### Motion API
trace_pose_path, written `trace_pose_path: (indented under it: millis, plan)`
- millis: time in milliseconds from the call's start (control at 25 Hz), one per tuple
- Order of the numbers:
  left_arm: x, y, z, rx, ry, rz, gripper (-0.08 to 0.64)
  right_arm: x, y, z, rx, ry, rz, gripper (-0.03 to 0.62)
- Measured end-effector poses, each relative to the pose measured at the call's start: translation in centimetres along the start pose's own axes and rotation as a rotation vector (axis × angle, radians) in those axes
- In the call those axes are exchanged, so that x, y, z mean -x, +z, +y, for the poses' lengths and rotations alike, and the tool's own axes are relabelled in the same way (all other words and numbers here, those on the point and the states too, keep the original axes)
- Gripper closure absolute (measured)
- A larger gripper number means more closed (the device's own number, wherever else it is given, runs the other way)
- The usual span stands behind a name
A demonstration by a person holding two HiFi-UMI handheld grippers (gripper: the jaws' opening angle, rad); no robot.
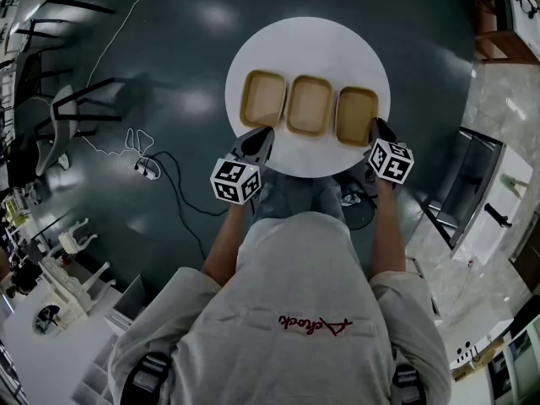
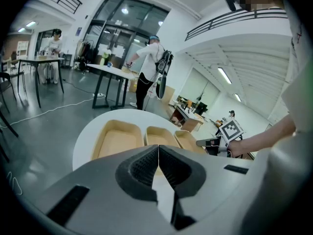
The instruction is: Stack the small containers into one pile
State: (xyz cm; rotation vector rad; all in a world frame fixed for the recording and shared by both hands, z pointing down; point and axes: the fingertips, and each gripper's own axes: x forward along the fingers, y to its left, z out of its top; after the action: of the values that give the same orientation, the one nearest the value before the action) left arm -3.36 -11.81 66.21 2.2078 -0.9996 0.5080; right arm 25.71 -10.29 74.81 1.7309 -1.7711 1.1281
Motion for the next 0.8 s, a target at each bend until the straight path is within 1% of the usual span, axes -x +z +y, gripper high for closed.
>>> trace_pose_path:
  millis: [80, 280, 520, 800]
  plan:
    - [0.0, -0.1, 0.0, 0.001, -0.001, 0.001, 0.546, 0.4, 0.2, 0.1, -0.001, -0.004, -0.011, 0.552]
    - [-0.3, 0.2, -0.3, 0.002, -0.007, -0.003, 0.546, 1.6, 0.7, 0.5, -0.015, 0.001, -0.041, 0.555]
    - [-0.2, 0.4, -0.4, 0.002, -0.012, -0.013, 0.546, 3.7, 2.6, 1.3, -0.043, 0.004, -0.118, 0.557]
    - [0.4, 1.1, -0.8, -0.002, -0.022, -0.038, 0.546, 6.1, 4.8, 3.6, -0.079, 0.049, -0.199, 0.558]
